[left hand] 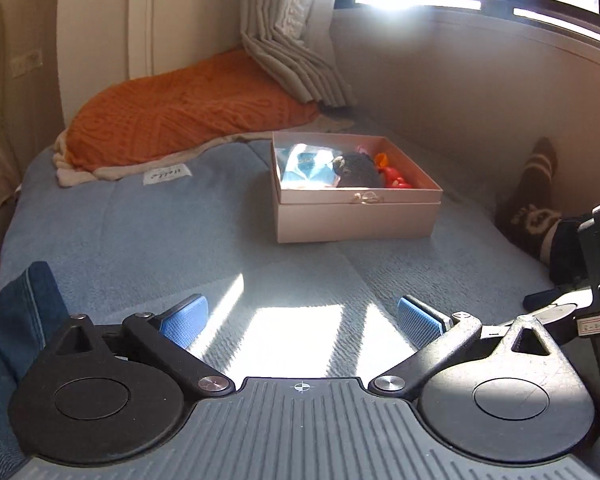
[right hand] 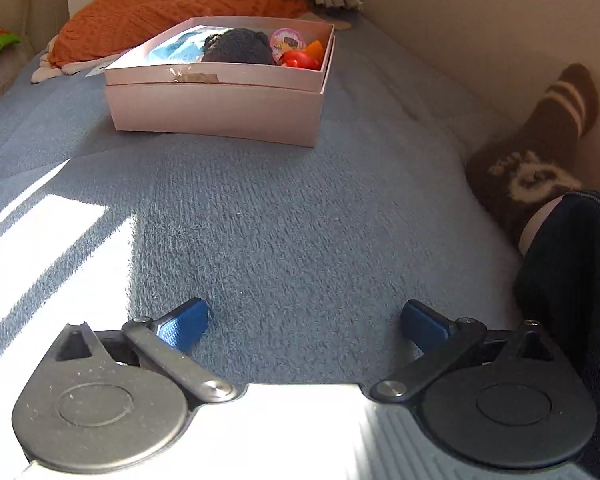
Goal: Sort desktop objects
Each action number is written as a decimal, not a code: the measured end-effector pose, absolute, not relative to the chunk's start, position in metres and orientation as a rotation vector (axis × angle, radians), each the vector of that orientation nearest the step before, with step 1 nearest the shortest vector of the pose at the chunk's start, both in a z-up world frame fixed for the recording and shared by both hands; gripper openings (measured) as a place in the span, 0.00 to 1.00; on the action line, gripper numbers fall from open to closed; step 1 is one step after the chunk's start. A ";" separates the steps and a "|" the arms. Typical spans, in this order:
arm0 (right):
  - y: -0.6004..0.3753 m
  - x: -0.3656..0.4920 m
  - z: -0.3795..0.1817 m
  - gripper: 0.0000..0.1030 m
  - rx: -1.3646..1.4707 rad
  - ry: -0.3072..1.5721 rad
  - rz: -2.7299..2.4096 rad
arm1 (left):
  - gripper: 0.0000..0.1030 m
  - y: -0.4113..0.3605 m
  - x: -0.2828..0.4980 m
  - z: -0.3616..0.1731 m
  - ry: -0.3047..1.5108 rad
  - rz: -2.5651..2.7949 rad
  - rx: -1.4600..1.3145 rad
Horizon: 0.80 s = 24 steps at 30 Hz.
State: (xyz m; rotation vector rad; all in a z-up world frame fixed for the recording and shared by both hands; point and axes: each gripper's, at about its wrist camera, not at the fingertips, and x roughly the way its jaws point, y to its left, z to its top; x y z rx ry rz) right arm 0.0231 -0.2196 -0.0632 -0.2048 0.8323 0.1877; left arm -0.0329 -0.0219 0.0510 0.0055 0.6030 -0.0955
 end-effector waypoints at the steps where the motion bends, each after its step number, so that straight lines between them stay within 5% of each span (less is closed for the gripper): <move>1: -0.219 0.020 -0.067 1.00 -0.228 0.798 0.206 | 1.00 -0.022 -0.040 0.054 0.605 -0.097 0.030; 12: -0.215 -0.008 -0.081 1.00 -0.186 0.615 0.134 | 1.00 -0.008 -0.044 0.045 0.657 -0.057 -0.013; 24: -0.220 -0.005 -0.079 1.00 -0.150 0.633 0.148 | 1.00 0.002 -0.043 0.043 0.670 -0.062 -0.074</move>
